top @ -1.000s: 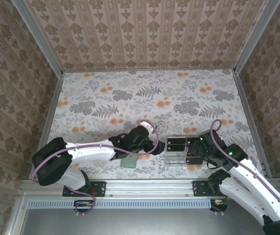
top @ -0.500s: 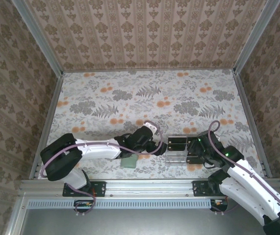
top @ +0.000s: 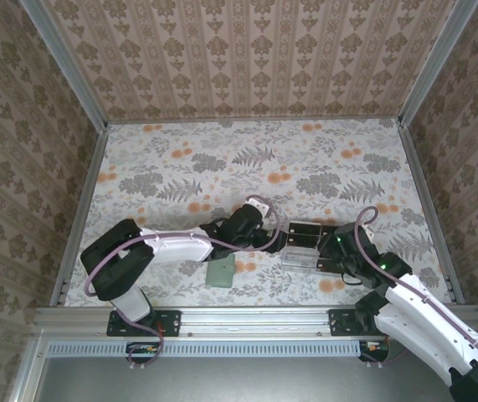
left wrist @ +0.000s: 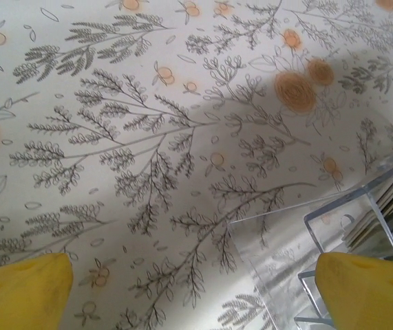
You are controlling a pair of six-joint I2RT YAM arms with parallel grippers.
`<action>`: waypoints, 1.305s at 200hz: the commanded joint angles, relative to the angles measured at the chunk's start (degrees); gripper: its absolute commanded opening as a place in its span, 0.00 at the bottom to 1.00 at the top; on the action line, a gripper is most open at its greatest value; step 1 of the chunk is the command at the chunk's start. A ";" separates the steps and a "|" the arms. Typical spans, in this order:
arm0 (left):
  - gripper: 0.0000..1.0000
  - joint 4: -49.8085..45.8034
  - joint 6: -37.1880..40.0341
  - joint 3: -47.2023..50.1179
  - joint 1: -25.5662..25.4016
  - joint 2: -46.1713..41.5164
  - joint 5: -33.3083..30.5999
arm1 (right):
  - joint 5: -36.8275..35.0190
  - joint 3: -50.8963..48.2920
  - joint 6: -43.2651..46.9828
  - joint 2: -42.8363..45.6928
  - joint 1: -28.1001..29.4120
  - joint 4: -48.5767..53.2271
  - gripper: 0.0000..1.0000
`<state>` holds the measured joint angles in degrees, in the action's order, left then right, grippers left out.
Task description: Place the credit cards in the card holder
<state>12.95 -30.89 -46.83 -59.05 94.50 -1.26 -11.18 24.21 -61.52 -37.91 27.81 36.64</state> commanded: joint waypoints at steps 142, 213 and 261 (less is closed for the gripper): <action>1.00 2.87 -0.01 -15.19 9.38 14.56 7.47 | -4.22 9.65 7.01 -29.48 -7.13 -22.69 0.73; 1.00 2.60 0.04 -21.42 12.63 20.14 9.65 | 0.49 16.38 11.28 -38.14 -13.15 -25.19 0.74; 1.00 2.65 -0.11 -21.33 14.59 20.04 12.34 | 4.73 17.03 13.13 -35.21 -13.41 -23.00 0.79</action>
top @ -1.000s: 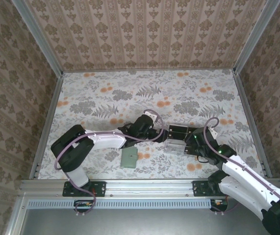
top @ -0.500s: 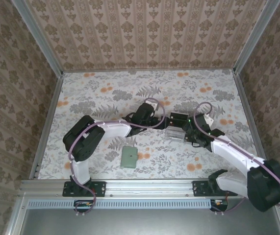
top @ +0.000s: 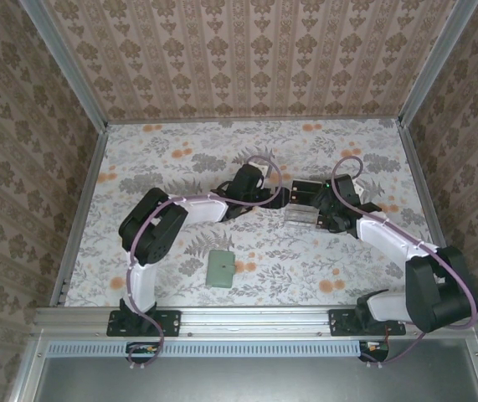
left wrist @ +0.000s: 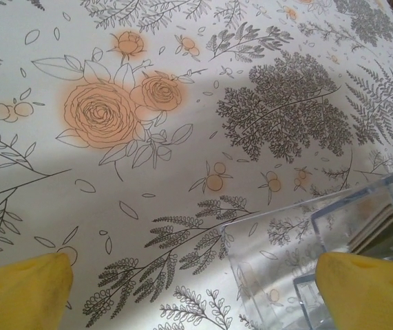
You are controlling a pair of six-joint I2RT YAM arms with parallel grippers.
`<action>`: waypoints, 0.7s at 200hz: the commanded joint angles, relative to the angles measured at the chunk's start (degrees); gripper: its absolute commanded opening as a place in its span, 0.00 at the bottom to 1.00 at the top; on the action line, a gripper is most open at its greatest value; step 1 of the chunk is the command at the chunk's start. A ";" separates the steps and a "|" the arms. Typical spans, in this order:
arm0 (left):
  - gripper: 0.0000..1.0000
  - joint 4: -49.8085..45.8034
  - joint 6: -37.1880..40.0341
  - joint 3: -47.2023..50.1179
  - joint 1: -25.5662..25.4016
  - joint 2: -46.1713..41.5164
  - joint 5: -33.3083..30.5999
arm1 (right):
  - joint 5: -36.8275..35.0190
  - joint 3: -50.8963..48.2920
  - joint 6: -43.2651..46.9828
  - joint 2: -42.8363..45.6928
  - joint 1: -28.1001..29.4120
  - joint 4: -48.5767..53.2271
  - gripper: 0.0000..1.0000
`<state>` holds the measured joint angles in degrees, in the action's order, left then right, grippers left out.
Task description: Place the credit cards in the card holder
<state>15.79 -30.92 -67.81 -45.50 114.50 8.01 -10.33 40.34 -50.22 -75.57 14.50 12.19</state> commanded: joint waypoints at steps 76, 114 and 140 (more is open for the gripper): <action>1.00 2.90 -0.97 6.23 3.71 -7.71 4.27 | 9.92 -1.64 1.98 15.60 -0.10 8.87 0.82; 1.00 0.75 -0.81 11.41 4.97 -18.41 1.95 | 10.90 0.64 3.50 22.99 6.75 14.29 0.76; 1.00 -6.58 0.06 15.05 5.98 -27.47 -2.61 | 6.26 4.38 2.08 20.77 18.11 18.09 0.71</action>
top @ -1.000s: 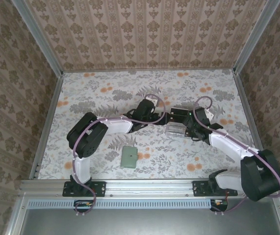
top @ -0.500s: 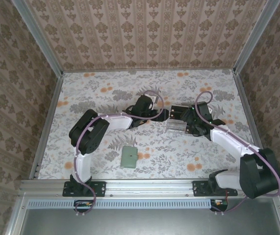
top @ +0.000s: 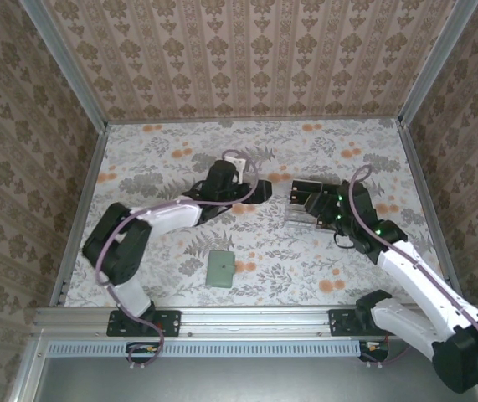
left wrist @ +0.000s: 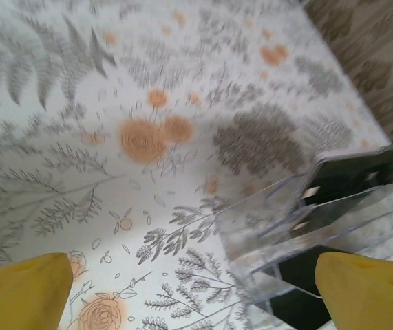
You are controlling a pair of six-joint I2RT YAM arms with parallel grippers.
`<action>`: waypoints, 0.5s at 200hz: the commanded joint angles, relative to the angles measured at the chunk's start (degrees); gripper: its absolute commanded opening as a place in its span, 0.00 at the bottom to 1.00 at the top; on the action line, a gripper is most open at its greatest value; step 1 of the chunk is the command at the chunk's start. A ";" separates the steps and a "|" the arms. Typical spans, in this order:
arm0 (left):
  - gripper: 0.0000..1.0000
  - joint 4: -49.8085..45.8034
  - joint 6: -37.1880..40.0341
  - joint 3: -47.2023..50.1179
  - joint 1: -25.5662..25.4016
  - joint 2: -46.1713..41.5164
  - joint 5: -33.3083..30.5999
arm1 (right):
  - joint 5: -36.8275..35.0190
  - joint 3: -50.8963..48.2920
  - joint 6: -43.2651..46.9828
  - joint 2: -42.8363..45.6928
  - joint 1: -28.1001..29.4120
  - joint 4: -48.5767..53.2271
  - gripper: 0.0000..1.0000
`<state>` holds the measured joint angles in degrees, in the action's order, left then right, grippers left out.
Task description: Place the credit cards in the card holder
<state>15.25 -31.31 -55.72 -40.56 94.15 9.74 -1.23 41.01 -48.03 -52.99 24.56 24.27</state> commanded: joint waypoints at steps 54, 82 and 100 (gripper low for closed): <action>1.00 -21.73 -3.63 13.04 9.54 -24.99 -10.96 | -16.07 18.48 -5.85 -26.07 33.05 11.30 0.68; 1.00 -22.19 -7.76 20.78 18.58 -34.27 -8.79 | -16.76 28.03 -7.88 -40.37 38.51 15.03 0.59; 1.00 -22.55 -10.11 24.41 23.31 -38.72 -7.28 | -16.63 32.95 -8.69 -46.54 40.40 17.13 0.54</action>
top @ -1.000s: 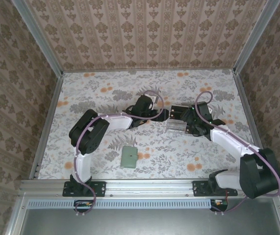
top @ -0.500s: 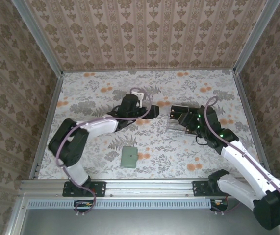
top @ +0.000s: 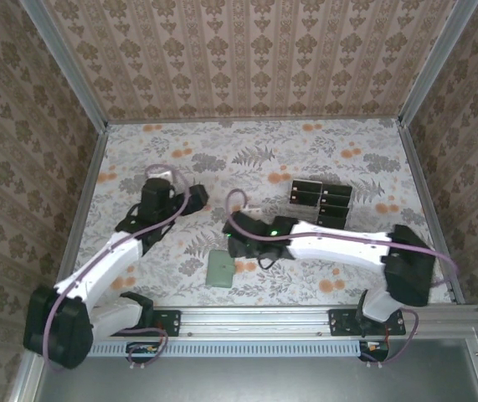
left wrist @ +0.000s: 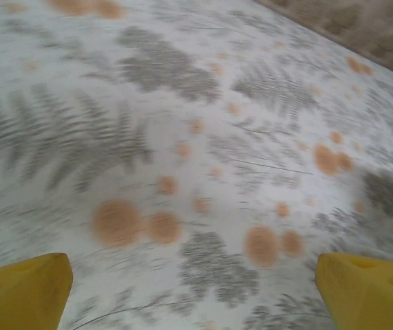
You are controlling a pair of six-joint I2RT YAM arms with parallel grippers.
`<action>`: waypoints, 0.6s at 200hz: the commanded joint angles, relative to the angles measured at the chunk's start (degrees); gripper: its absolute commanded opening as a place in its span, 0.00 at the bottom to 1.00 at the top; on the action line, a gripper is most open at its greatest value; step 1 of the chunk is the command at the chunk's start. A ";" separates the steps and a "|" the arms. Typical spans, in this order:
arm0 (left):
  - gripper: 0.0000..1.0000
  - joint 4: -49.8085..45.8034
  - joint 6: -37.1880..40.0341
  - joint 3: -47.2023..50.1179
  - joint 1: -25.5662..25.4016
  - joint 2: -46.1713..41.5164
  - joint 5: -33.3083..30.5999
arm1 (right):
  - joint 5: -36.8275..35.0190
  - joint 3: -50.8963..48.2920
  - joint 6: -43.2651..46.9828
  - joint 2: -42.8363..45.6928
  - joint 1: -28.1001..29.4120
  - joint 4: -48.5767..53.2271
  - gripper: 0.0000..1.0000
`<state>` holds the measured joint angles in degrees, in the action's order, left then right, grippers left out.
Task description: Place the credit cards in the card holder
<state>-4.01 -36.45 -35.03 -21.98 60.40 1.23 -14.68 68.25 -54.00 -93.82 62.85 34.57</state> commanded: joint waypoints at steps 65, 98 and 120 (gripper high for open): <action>1.00 -2.71 -7.83 8.82 8.93 -8.54 4.98 | -1.96 17.40 -4.55 -19.17 6.29 12.79 0.47; 1.00 -1.92 -7.26 9.71 9.32 -8.72 5.27 | -2.02 18.56 -5.46 -21.31 6.85 13.46 0.47; 1.00 -1.58 -7.06 9.98 9.77 -8.82 5.71 | -1.97 19.19 -5.33 -22.47 6.85 13.45 0.47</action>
<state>-6.87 -42.96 -25.87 -13.02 52.64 5.76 -15.27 85.32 -58.19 -114.45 69.58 45.08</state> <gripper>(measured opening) 0.997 0.467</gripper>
